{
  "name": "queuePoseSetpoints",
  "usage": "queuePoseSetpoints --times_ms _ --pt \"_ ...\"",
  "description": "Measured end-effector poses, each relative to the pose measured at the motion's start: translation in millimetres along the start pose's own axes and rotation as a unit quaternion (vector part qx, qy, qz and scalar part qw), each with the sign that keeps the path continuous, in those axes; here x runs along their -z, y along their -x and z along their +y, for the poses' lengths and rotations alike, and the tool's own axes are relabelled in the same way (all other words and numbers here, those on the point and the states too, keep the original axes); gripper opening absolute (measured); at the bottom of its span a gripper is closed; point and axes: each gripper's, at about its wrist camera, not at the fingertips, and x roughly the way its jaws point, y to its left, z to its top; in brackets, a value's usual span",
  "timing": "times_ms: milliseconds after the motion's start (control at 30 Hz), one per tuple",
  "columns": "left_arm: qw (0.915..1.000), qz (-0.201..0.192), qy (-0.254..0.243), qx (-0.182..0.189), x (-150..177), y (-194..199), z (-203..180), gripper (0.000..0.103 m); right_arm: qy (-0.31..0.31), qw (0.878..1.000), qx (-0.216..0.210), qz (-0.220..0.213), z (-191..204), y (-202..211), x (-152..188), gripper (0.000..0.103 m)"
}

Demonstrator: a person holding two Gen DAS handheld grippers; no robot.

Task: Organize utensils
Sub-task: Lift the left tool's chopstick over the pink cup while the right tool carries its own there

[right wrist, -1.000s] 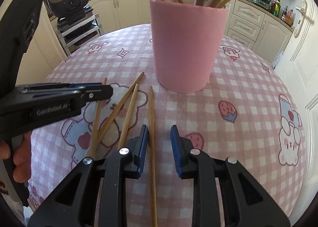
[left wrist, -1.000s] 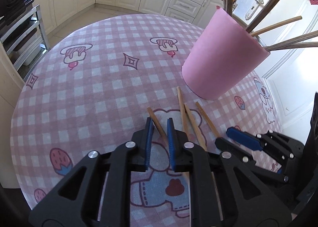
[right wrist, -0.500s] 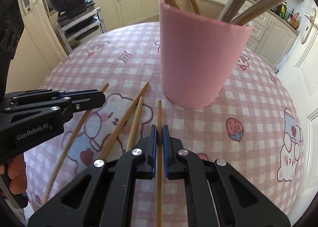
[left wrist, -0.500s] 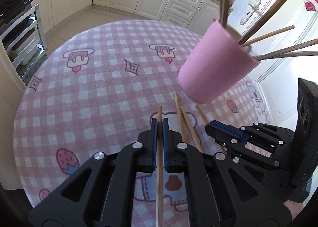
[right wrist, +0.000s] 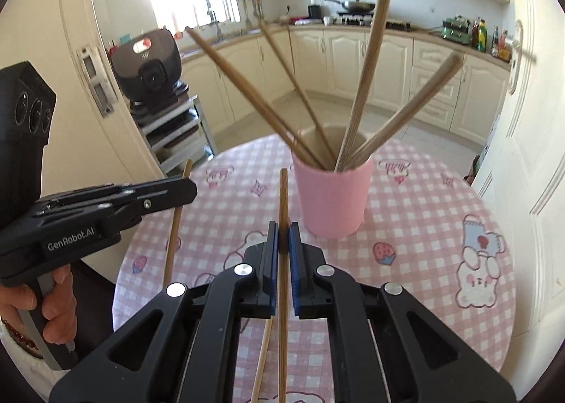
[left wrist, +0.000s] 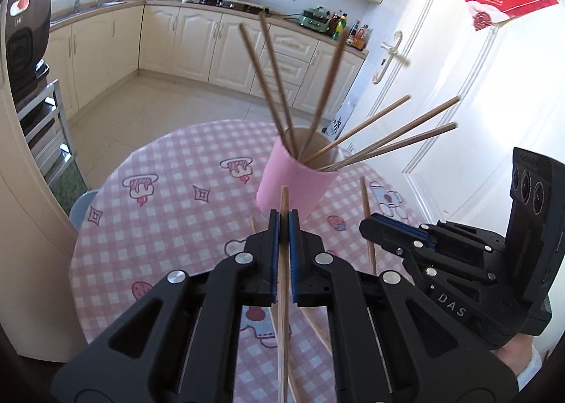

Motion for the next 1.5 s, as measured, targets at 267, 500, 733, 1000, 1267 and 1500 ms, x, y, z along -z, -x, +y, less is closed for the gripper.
queuePoseSetpoints --times_ms 267,500,733,1000,1267,1500 --pt "0.9978 -0.056 -0.033 0.009 -13 46 -28 0.005 0.012 0.998 0.008 -0.058 9 43 -13 0.005" --pt "0.9931 -0.1 -0.058 0.02 -32 69 -49 0.005 -0.001 0.994 0.013 -0.112 6 70 -35 0.005" --pt "0.987 -0.138 -0.082 -0.002 -57 74 -69 0.005 -0.008 0.988 0.023 -0.155 0 82 -63 0.005" --pt "0.9811 -0.175 -0.081 -0.011 -92 76 -79 0.005 0.002 0.977 0.054 -0.207 -2 75 -97 0.005" --pt "0.9753 -0.213 -0.06 -0.009 -112 66 -76 0.005 0.023 0.964 0.087 -0.249 -4 60 -108 0.005" --pt "0.9681 -0.244 -0.053 -0.02 -118 59 -75 0.005 0.024 0.963 0.097 -0.251 -16 50 -104 0.005"
